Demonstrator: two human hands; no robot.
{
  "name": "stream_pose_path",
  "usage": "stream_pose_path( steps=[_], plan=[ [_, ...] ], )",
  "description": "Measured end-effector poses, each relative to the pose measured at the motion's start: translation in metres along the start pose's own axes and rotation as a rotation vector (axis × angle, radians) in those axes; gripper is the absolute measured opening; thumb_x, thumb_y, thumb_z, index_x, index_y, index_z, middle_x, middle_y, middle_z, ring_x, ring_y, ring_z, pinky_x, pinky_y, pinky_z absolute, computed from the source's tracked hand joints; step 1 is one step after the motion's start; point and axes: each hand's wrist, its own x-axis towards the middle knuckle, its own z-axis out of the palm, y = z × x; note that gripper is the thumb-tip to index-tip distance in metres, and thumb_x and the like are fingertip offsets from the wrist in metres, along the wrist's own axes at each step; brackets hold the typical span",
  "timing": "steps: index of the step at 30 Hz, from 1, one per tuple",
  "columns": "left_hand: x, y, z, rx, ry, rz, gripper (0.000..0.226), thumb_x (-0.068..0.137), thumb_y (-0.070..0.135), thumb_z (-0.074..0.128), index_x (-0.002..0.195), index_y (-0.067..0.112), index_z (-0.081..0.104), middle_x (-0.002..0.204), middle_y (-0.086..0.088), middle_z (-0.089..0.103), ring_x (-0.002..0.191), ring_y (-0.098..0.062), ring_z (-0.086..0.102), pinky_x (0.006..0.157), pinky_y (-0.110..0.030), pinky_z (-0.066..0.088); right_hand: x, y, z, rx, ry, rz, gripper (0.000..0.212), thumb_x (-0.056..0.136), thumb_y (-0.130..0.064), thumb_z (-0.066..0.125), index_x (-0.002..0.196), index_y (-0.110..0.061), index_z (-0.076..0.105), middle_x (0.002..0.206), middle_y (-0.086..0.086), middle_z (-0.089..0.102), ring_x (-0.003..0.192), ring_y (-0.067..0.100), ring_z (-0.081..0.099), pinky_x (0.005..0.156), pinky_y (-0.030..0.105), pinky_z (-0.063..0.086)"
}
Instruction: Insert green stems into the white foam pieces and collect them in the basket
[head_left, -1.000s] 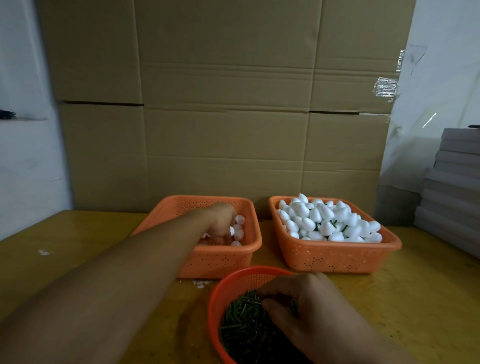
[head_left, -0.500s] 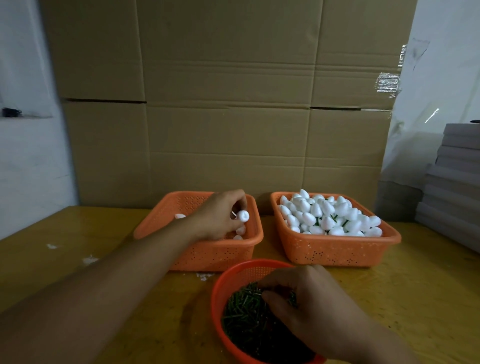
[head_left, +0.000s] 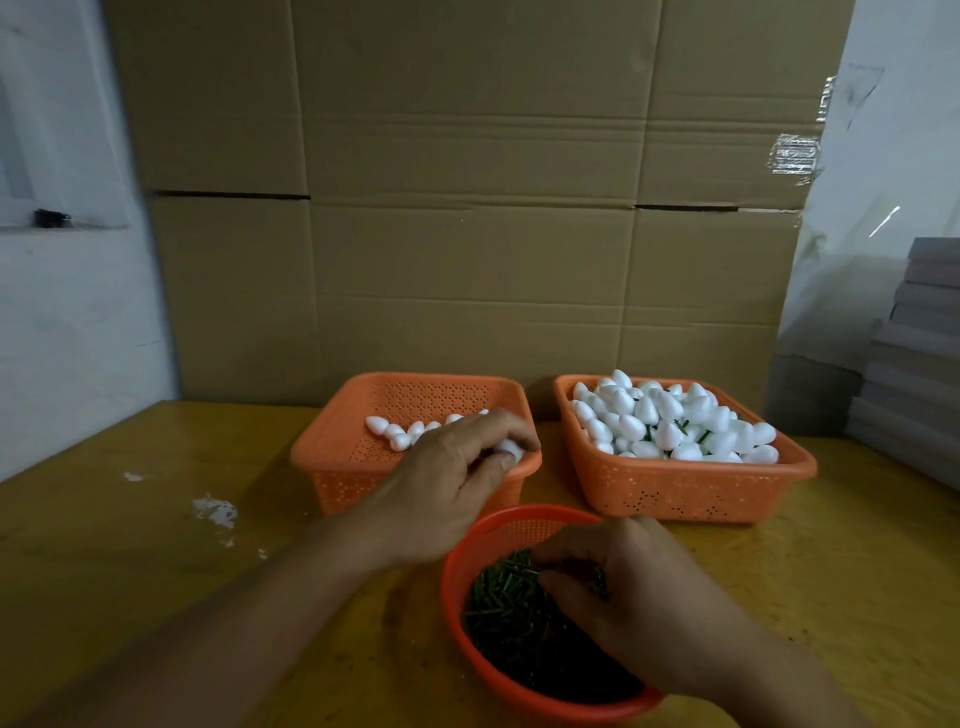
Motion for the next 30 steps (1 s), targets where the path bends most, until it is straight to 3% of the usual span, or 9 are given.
stream_pose_path(
  steps=[5,10,14,21,26,30],
  plan=[
    [-0.025,0.011,0.012,-0.156,0.021,-0.024,0.026,0.097,0.024,0.060,0.120,0.037,0.063,0.108,0.011,0.067,0.108,-0.010,0.064,0.093,-0.034,0.052,0.000,0.002,0.001,-0.033,-0.103,0.021,0.020,0.089,-0.035,0.063,0.106,-0.038,0.074,0.093,-0.022,0.073,0.081,0.001,0.066,0.073,0.028,0.054],
    [-0.037,0.016,0.022,-0.179,-0.010,-0.051,0.041,0.092,0.009,0.067,0.119,0.039,0.062,0.114,0.012,0.067,0.112,-0.011,0.064,0.097,-0.039,0.054,0.001,0.003,0.004,-0.109,-0.147,0.074,0.020,0.086,-0.041,0.065,0.105,-0.043,0.071,0.093,-0.023,0.072,0.080,0.000,0.064,0.072,0.025,0.053],
    [-0.043,0.022,0.024,-0.175,-0.033,-0.061,0.034,0.093,0.018,0.067,0.116,0.041,0.058,0.107,0.012,0.066,0.107,-0.012,0.065,0.087,-0.042,0.056,0.002,0.005,0.008,-0.160,-0.180,0.122,0.020,0.085,-0.047,0.063,0.104,-0.043,0.068,0.093,-0.016,0.070,0.081,0.003,0.064,0.072,0.028,0.054],
    [-0.050,0.027,0.028,-0.172,-0.068,-0.037,0.024,0.097,0.027,0.061,0.111,0.042,0.048,0.104,0.011,0.063,0.100,-0.013,0.064,0.082,-0.041,0.056,0.012,0.001,0.016,-0.282,-0.336,0.184,0.044,0.080,-0.063,0.064,0.111,-0.032,0.059,0.105,-0.011,0.064,0.096,0.013,0.062,0.079,0.031,0.052],
    [-0.047,0.025,0.030,-0.200,0.045,-0.013,0.018,0.091,0.035,0.066,0.109,0.035,0.061,0.111,0.012,0.057,0.110,-0.018,0.058,0.088,-0.038,0.054,0.016,-0.003,0.020,-0.287,-0.336,0.139,0.039,0.086,-0.053,0.060,0.118,-0.031,0.058,0.115,-0.008,0.064,0.106,0.018,0.062,0.086,0.036,0.053],
    [-0.045,0.021,0.031,-0.302,0.138,-0.074,0.019,0.091,0.032,0.068,0.110,0.028,0.069,0.106,0.006,0.065,0.106,-0.019,0.062,0.091,-0.036,0.053,0.017,-0.004,0.024,-0.285,-0.330,0.129,0.030,0.087,-0.048,0.060,0.111,-0.029,0.065,0.108,-0.007,0.067,0.100,0.018,0.064,0.085,0.036,0.054]
  ],
)
